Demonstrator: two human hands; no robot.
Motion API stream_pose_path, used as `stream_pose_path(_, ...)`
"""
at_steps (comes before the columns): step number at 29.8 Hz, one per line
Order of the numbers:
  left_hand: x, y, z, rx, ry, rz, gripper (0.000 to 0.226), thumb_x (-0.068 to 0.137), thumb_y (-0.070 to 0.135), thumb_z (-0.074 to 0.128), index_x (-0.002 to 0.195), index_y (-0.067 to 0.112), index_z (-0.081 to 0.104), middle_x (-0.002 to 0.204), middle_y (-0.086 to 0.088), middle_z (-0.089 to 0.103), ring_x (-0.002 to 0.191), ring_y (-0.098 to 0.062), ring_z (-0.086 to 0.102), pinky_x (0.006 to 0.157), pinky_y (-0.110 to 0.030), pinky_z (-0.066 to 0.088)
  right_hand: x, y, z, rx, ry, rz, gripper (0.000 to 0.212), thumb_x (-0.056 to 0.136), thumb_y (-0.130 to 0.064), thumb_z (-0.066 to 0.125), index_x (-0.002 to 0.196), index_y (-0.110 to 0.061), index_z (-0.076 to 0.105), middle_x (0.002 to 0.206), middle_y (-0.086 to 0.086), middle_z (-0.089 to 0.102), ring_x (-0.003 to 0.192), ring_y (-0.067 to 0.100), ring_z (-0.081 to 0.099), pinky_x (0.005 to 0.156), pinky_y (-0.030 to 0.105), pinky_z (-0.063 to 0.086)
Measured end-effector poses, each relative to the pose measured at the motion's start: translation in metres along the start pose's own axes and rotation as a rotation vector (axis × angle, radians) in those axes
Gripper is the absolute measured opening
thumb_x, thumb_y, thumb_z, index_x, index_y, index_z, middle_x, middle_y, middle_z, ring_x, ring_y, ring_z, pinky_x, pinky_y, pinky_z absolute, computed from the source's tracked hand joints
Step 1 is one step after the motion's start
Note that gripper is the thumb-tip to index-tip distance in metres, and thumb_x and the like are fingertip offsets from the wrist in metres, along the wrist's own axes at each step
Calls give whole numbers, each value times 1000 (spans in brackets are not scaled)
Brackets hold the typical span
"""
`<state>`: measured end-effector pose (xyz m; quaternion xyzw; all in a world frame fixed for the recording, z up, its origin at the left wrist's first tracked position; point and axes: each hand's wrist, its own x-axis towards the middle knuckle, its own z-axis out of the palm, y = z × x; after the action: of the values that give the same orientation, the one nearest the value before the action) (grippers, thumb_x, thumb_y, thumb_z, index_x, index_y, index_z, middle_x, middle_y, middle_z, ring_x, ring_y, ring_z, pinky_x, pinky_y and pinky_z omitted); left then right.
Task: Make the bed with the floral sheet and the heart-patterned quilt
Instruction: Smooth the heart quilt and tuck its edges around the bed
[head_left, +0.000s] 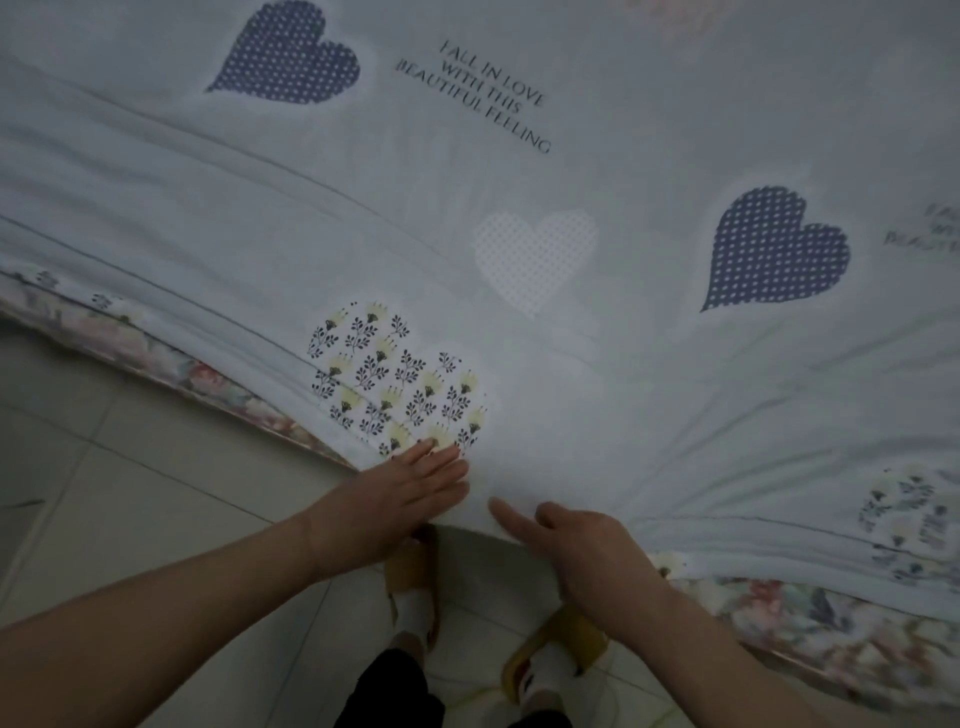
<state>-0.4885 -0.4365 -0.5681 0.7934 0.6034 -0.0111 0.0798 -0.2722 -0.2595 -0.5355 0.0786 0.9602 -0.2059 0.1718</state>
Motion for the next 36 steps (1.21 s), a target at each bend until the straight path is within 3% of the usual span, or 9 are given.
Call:
stream_pose_path(3, -18, 13, 18, -27, 17, 3, 74, 84, 8, 38, 154, 4, 16, 158, -13, 26, 147, -30, 18, 122, -45, 8, -12, -11, 11, 42, -44, 14, 114, 32, -11, 82, 140, -31, 49, 67, -6, 46, 40, 12, 45, 34, 23, 26)
stream_pose_path(7, -11, -1, 13, 21, -33, 68, 69, 89, 13, 50, 154, 13, 27, 163, -12, 13, 149, -32, 19, 120, -49, 15, -3, -9, 14, 36, -1, 90, 104, 50, -26, 86, 144, -35, 40, 72, -6, 47, 43, 12, 47, 39, 22, 20)
stream_pose_path(10, -7, -1, -6, 34, -66, 18, 71, 89, 46, 63, 151, 25, 37, 162, -13, 20, 148, -34, 20, 112, -61, 27, -8, -13, 7, 163, 42, 117, 67, 89, -44, 57, 150, -36, 31, 80, -6, 50, 57, 15, 55, 44, 24, 34)
stream_pose_path(12, 1, 1, -13, 37, -72, -30, 71, 90, 56, 55, 152, 28, 34, 162, -11, 20, 149, -35, 18, 111, -66, 26, -10, -12, 3, 215, 116, 179, 56, 95, -37, 48, 149, -31, 36, 82, -5, 52, 59, 16, 55, 43, 28, 43)
stream_pose_path(16, 19, 0, -20, 37, -149, -150, 71, 94, 64, 37, 155, 28, 26, 163, -10, 17, 149, -35, 15, 109, -70, 22, -8, -10, 6, 232, 178, 201, 75, 82, -18, 75, 146, -25, 36, 90, -3, 51, 67, 14, 53, 46, 23, 40)
stream_pose_path(19, 33, 11, -29, 1, -141, -136, 76, 94, 69, 37, 154, 23, 30, 162, -13, 18, 149, -36, 15, 111, -68, 21, -17, -7, 1, 271, 266, 206, 72, 79, -10, 77, 142, -19, 44, 94, -1, 54, 70, 13, 52, 52, 19, 33)
stream_pose_path(26, 120, 64, -53, -107, -11, -6, 64, 103, 50, 36, 154, 14, 28, 162, -14, 20, 149, -34, 16, 117, -52, 24, -69, 48, -14, 150, 391, 318, 62, 77, -11, 62, 138, -15, 53, 111, 6, 60, 87, 21, 56, 68, 29, 52)
stream_pose_path(31, 177, 100, -59, -121, -6, 29, 62, 102, 45, 38, 154, 13, 30, 161, -13, 22, 150, -32, 16, 118, -48, 20, -114, 85, -23, 95, 354, 413, 88, 53, -2, 84, 136, -14, 57, 120, 11, 63, 98, 27, 62, 79, 32, 54)
stream_pose_path(36, 221, 134, -57, -145, -21, 79, 61, 101, 46, 38, 151, 11, 37, 158, -16, 30, 147, -34, 25, 117, -48, 23, -164, 124, -24, 23, 342, 502, 88, 49, -9, 90, 132, -14, 60, 121, 15, 64, 102, 31, 65, 81, 36, 55)
